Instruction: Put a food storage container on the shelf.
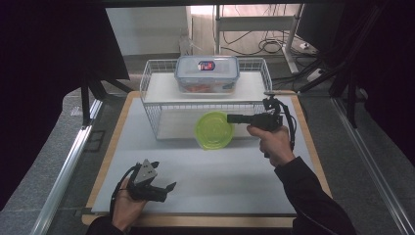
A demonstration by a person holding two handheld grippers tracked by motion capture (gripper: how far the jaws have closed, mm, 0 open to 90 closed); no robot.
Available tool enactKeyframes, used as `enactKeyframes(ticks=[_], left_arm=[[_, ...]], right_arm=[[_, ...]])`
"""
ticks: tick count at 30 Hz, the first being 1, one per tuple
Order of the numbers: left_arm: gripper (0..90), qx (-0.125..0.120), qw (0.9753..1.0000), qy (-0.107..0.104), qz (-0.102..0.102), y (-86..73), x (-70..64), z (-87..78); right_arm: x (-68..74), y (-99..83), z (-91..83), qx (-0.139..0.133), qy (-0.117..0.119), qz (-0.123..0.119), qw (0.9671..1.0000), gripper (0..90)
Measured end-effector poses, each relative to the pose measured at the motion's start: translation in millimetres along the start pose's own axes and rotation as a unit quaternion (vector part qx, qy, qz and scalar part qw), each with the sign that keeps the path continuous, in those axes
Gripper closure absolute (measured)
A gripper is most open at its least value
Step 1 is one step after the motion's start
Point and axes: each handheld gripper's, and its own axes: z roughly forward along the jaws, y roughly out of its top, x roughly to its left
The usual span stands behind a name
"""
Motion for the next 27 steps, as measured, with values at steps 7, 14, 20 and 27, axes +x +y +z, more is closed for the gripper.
enactKeyframes(ticks=[7, 14, 20, 27], left_arm=[[7.0, 0.000, 1.0000, 0.000, 0.000, -0.1, -0.1, 0.3], [7.1, 0.000, 1.0000, -0.001, 0.001, 0.1, 0.0, 0.1], [7.1, -0.001, 1.0000, -0.002, -0.001, 0.0, -0.5, 0.4], [6.9, -0.001, 1.0000, -0.002, 0.000, 0.1, -0.3, -0.5]], right_arm=[[11.3, 25.0, -8.0, -0.019, 0.004, -0.002, 0.9998, 84.1], [23.7, 54.8, -12.5, -0.041, 0.004, -0.005, 0.9991, 84.1], [30.5, 74.4, -10.2, -0.055, 0.000, -0.002, 0.9985, 84.1], [35.0, 102.9, -2.1, -0.083, -0.008, 0.002, 0.9966, 84.1]])
